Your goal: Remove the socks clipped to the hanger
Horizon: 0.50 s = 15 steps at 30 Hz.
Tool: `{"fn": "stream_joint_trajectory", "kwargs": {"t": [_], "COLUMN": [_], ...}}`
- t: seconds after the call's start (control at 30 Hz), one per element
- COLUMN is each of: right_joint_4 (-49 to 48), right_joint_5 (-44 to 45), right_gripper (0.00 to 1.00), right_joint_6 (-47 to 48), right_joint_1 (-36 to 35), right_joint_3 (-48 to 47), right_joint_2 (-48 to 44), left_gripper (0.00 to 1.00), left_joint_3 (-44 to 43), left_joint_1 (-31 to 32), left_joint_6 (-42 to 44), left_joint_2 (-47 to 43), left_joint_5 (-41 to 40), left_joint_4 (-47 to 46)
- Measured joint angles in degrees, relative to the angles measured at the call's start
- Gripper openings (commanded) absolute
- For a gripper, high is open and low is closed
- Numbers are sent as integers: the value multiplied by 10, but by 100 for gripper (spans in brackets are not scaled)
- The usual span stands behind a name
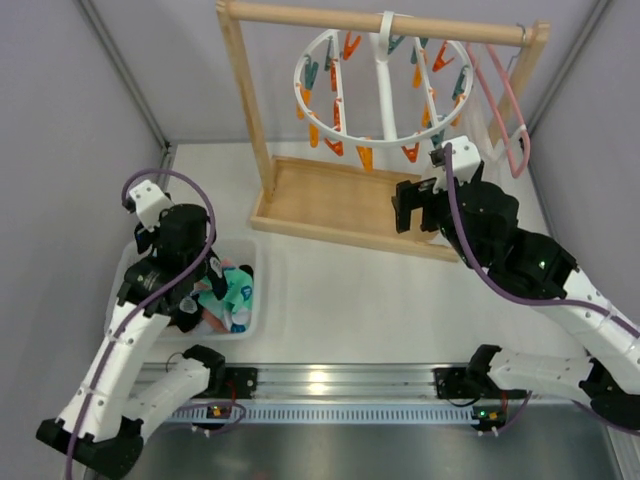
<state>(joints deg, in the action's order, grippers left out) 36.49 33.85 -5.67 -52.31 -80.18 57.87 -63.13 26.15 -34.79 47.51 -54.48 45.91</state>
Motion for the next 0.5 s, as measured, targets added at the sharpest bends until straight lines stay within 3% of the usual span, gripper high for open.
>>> {"fn": "stream_joint_trajectory", "kwargs": {"t": [0.17,0.5], "right_joint_4": [-25,-56], "right_joint_5": [-19,-54], "right_gripper": [99,100], "right_joint_6": [-13,-41], "right_joint_1": [0,0], "right_joint_3": [34,124], "right_joint_2": [-18,-92], "left_gripper": [0,0], "left_joint_3": [106,292], "left_joint_1": [-169,-258], "left_joint_6": [-41,-193], "left_joint_2": [1,-26], "left_joint_5": [143,258], "left_joint_4": [-19,-50]}}
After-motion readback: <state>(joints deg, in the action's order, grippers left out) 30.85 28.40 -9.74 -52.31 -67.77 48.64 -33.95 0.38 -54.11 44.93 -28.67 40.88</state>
